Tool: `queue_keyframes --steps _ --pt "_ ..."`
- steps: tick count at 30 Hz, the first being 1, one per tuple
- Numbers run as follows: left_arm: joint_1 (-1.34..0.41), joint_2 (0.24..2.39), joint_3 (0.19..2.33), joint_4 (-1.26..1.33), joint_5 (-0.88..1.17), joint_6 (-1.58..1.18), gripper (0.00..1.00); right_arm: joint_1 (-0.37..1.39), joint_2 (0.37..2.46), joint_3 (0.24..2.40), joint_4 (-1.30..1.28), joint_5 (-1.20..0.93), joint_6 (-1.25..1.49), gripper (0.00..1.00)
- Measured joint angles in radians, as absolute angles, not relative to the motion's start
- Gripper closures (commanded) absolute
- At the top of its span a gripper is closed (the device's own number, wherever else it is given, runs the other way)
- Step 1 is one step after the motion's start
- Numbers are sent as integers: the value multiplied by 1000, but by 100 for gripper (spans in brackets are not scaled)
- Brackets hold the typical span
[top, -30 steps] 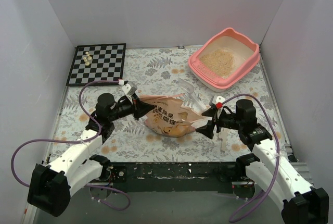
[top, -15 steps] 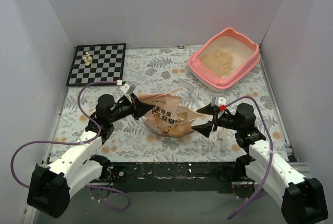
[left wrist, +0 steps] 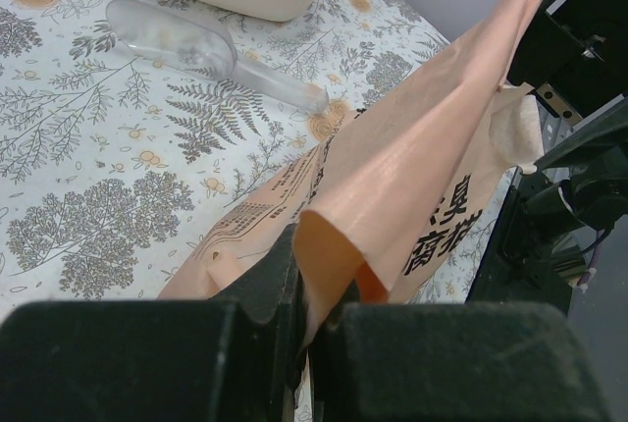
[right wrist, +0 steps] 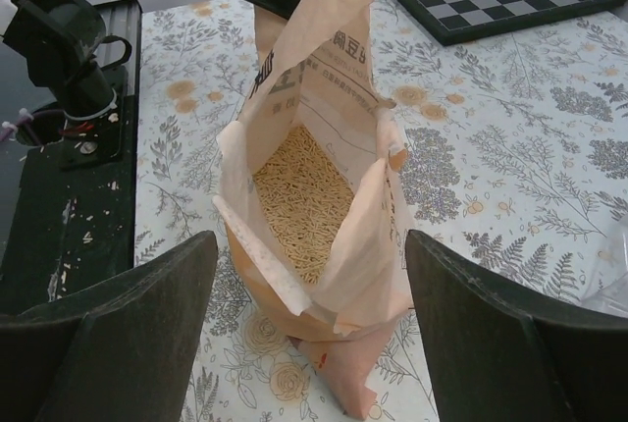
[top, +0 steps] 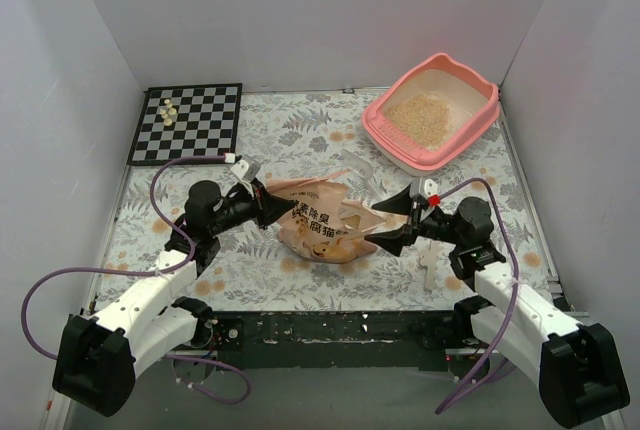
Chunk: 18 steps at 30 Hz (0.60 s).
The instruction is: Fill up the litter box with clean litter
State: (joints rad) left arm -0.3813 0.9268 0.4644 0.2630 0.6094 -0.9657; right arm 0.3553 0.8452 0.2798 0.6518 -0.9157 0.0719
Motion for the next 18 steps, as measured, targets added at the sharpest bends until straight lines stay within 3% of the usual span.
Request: queue_keyframes --steps 10,16,18 --pt "-381 928 464 263 608 -966 100 401 936 279 781 -912 156 27" --pt "-381 928 464 263 609 -966 100 421 986 271 863 -900 205 43" --pt "-381 928 464 263 609 -966 100 427 1008 271 876 -897 215 55"
